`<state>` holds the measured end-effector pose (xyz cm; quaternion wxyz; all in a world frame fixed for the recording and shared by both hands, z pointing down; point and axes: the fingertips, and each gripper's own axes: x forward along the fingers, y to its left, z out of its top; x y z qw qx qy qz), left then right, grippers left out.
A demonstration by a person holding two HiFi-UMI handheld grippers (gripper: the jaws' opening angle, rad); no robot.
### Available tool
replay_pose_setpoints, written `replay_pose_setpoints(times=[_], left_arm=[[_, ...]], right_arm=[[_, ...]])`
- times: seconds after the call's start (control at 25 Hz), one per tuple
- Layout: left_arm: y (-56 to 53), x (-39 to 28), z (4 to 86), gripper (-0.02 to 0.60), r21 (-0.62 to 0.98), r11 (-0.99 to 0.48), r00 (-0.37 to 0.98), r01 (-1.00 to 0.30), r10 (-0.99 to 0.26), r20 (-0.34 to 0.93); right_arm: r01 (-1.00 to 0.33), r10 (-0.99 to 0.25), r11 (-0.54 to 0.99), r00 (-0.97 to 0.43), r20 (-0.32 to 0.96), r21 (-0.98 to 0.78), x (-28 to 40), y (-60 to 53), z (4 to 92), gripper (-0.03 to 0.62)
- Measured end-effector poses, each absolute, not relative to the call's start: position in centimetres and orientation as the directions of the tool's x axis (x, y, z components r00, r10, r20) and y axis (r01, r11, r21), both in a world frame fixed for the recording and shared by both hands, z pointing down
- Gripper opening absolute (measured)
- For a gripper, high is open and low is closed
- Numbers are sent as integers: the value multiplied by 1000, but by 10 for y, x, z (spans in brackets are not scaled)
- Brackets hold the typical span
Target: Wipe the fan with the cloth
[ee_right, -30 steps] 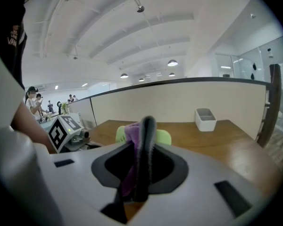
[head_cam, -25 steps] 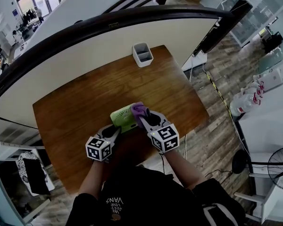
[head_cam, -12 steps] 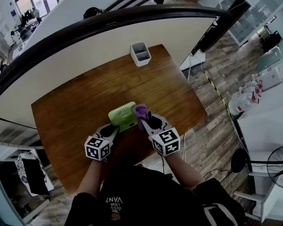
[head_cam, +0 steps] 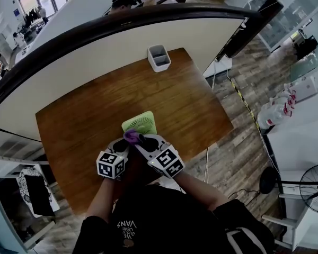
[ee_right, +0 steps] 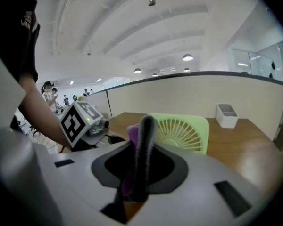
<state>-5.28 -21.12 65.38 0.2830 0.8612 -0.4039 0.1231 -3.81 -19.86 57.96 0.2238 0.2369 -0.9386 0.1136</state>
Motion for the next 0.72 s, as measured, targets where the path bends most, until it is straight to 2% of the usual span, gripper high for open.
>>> replay_pose_setpoints(times=[0.28,0.72], left_arm=[[-211,-54,654,84,390,-510,642,-766,-628,440],[-211,-54,655,81,398,-511,647,-762,-624,439]], right_arm=[[-527,-412,842,-766,493,-114,-32,-209,588,84],[-686,-546,718,-659,518,-115,41,-237,600,84]])
